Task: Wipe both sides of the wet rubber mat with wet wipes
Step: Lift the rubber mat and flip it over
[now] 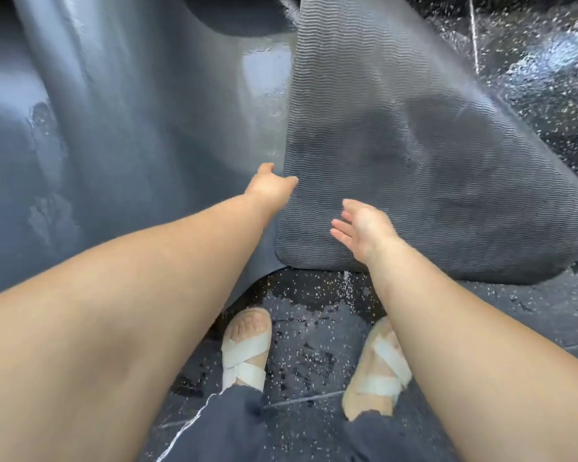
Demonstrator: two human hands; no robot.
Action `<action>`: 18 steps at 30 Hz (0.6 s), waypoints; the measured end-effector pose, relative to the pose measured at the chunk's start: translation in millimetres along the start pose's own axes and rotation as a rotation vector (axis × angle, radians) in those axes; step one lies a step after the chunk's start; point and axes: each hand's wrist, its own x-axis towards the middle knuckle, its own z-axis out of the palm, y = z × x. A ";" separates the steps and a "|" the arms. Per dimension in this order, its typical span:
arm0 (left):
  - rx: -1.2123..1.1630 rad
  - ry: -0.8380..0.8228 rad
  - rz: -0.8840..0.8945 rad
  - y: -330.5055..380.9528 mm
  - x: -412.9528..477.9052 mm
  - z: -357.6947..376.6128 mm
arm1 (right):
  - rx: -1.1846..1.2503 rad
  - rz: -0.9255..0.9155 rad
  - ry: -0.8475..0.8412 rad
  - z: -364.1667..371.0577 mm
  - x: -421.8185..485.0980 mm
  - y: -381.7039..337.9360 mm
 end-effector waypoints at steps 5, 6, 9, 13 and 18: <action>-0.062 0.009 -0.002 7.9 48.4 29.5 | -0.134 -0.085 0.019 -4.4 57.4 -7.5; -0.038 0.026 -0.019 6.5 49.7 31.8 | -0.202 -0.106 0.024 -5.2 62.4 -5.7; -0.062 -0.022 -0.038 4.6 32.4 37.8 | -0.504 -0.276 0.009 -9.7 52.9 5.0; -0.302 -0.215 -0.053 36.5 -22.7 43.3 | -0.787 -0.477 -0.059 -15.1 -3.5 10.2; -0.221 -0.345 0.058 104.8 -82.7 47.1 | -0.972 -0.659 0.102 -68.0 -74.6 -32.2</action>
